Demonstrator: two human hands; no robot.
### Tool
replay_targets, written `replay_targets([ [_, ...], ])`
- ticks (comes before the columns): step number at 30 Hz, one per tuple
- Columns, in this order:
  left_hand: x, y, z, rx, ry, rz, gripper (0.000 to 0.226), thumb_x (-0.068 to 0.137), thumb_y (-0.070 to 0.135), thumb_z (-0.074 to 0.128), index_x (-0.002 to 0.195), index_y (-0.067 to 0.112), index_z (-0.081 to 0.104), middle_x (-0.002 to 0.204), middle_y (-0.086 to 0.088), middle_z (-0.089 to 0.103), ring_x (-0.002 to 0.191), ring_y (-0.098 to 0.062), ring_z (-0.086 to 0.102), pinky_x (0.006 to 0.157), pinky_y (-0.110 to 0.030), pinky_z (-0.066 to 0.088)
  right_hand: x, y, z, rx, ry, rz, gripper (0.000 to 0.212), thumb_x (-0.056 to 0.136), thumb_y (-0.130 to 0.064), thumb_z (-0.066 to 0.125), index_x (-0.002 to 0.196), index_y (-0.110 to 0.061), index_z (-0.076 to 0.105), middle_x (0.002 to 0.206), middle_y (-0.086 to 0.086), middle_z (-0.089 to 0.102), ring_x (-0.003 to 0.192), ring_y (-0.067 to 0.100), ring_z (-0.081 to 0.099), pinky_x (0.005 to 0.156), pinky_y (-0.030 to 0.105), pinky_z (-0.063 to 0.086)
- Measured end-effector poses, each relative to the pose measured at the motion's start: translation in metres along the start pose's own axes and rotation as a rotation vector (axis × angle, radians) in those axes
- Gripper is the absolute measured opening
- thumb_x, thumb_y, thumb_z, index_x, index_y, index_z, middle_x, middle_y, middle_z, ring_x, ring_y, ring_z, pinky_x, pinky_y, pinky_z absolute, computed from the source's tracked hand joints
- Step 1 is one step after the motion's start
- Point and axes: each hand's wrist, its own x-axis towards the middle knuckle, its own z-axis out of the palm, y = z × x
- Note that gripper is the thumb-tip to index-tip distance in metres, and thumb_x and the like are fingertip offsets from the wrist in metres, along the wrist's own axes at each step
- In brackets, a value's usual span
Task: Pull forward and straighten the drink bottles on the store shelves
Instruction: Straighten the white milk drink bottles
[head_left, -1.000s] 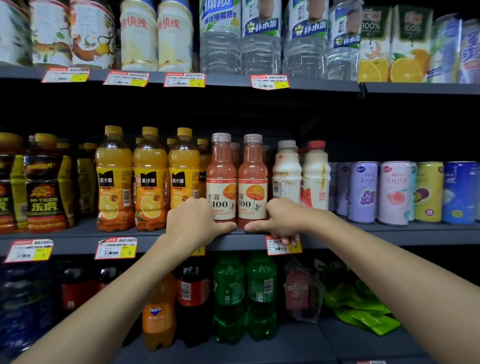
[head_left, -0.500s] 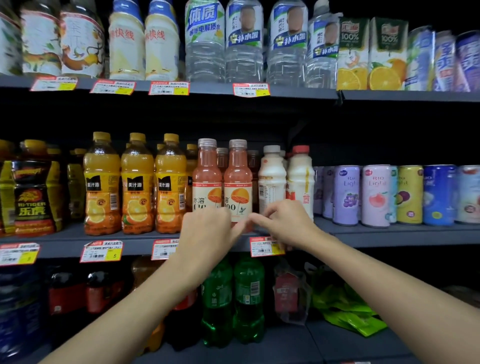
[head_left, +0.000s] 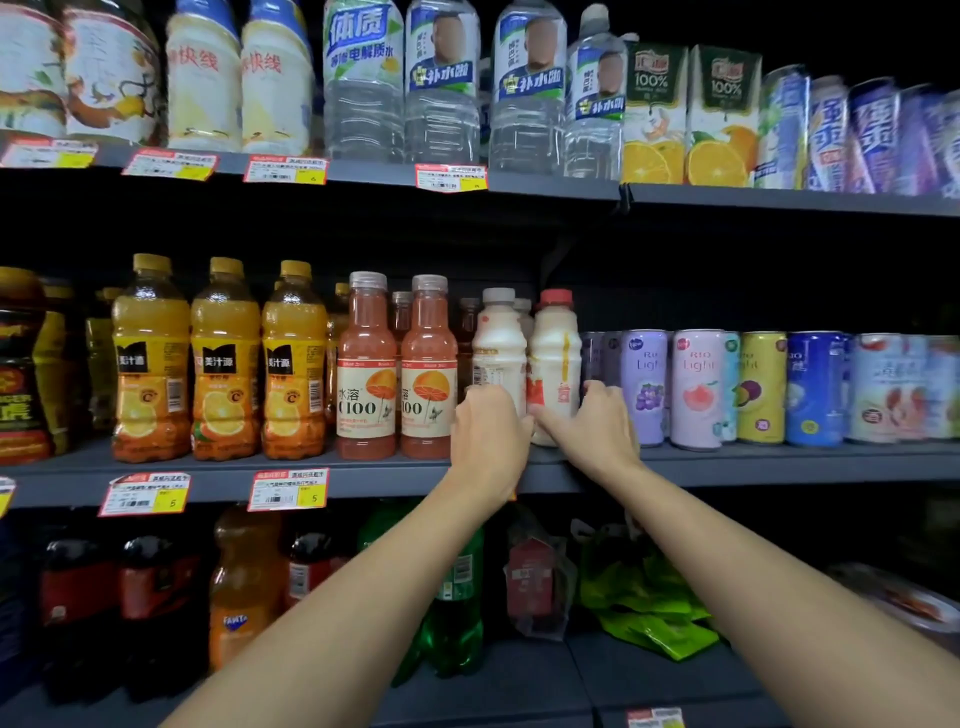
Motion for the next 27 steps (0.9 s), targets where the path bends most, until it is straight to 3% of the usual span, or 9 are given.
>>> replay_targets([
  [3,0.005,0.001,0.009,0.032,-0.031,-0.024,0.034,0.089,0.039,0.071,0.092,0.005,0.066,0.1,-0.016,0.065,0.094,-0.034,0.066,0.072,-0.039,0.053,0.003,0.001,0.008,-0.061,-0.008,0.029,0.077,0.074,-0.074,0.065,0.115,-0.009,0.058,0.118,0.011,0.061,0.109,0.035,0.06,0.081,0.041,0.047],
  [8,0.011,-0.002,0.019,0.095,0.01,-0.048,0.016,0.093,0.021,0.064,0.087,0.006,0.065,0.096,-0.013,0.065,0.09,-0.034,0.066,0.064,-0.036,0.043,0.006,0.007,0.01,-0.028,-0.013,0.028,0.068,0.075,-0.072,0.061,0.108,-0.012,0.061,0.112,0.009,0.067,0.104,0.034,0.062,0.076,0.04,0.047],
  [14,0.018,0.005,0.021,0.129,-0.033,-0.036,0.036,0.087,0.041,0.074,0.089,0.006,0.068,0.096,-0.013,0.065,0.091,-0.032,0.067,0.063,-0.034,0.044,0.006,0.01,0.001,0.077,-0.059,0.009,0.058,0.078,-0.061,0.066,0.105,-0.01,0.063,0.107,0.01,0.069,0.1,0.031,0.063,0.073,0.037,0.049],
  [19,0.021,0.0,0.026,0.107,0.001,-0.048,0.02,0.09,0.024,0.07,0.087,0.006,0.065,0.095,-0.013,0.064,0.088,-0.033,0.067,0.067,-0.038,0.055,0.006,0.018,-0.004,0.152,-0.059,-0.016,0.056,0.081,-0.053,0.072,0.109,-0.006,0.055,0.106,0.01,0.067,0.099,0.028,0.062,0.07,0.033,0.045],
  [22,0.019,-0.001,0.024,0.048,0.002,-0.056,0.026,0.088,0.029,0.074,0.085,0.006,0.063,0.094,-0.014,0.064,0.087,-0.034,0.066,0.069,-0.04,0.057,0.01,0.019,-0.011,0.134,-0.103,-0.034,0.054,0.082,-0.05,0.072,0.111,-0.008,0.057,0.106,0.006,0.067,0.09,0.018,0.057,0.063,0.027,0.038],
  [27,0.019,-0.004,0.015,-0.06,-0.096,-0.096,0.042,0.082,0.038,0.079,0.07,0.013,0.047,0.077,-0.003,0.055,0.083,-0.028,0.063,0.06,-0.032,0.043,0.014,0.026,-0.03,0.109,-0.225,-0.092,0.042,0.087,-0.046,0.069,0.115,-0.015,0.065,0.111,0.0,0.069,0.098,0.018,0.061,0.076,0.028,0.043],
])
